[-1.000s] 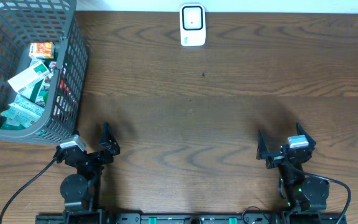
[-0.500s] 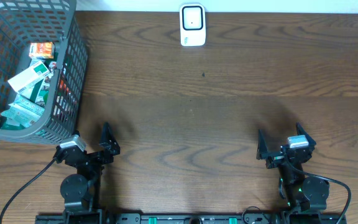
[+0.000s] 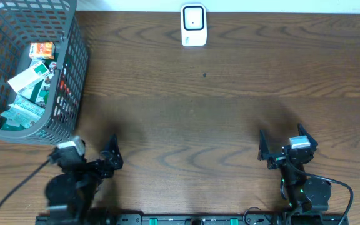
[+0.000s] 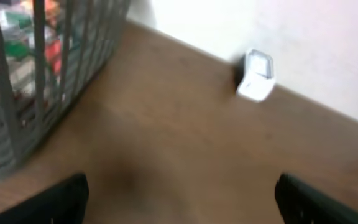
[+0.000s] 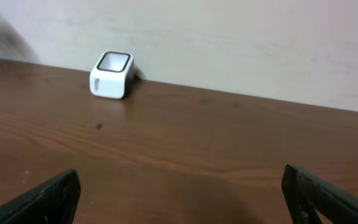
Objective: Scan the item barcode
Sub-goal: 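Reach the left gripper into the basket above the green-lidded jar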
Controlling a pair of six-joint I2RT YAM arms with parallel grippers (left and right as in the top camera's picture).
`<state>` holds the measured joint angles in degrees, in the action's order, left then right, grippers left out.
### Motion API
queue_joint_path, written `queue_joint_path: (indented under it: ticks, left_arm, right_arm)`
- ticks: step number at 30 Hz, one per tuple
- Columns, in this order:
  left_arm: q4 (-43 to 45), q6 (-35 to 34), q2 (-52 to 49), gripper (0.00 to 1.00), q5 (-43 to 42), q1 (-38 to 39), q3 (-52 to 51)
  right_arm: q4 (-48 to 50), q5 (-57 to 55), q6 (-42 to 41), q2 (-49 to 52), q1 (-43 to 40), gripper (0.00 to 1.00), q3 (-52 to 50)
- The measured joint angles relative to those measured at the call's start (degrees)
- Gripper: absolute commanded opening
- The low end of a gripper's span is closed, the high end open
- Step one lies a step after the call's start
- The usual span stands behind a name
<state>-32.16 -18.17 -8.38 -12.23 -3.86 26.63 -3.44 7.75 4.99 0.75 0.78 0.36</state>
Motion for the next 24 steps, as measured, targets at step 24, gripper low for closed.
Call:
queue_joint_path:
  ticks: [24]
  left_arm:
    - [-43.63,8.66,-77.4,0.93,8.81,-2.03,97.22]
  right_arm:
    - [0.0,-0.07,0.0,0.26,-0.02,0.99,0.0]
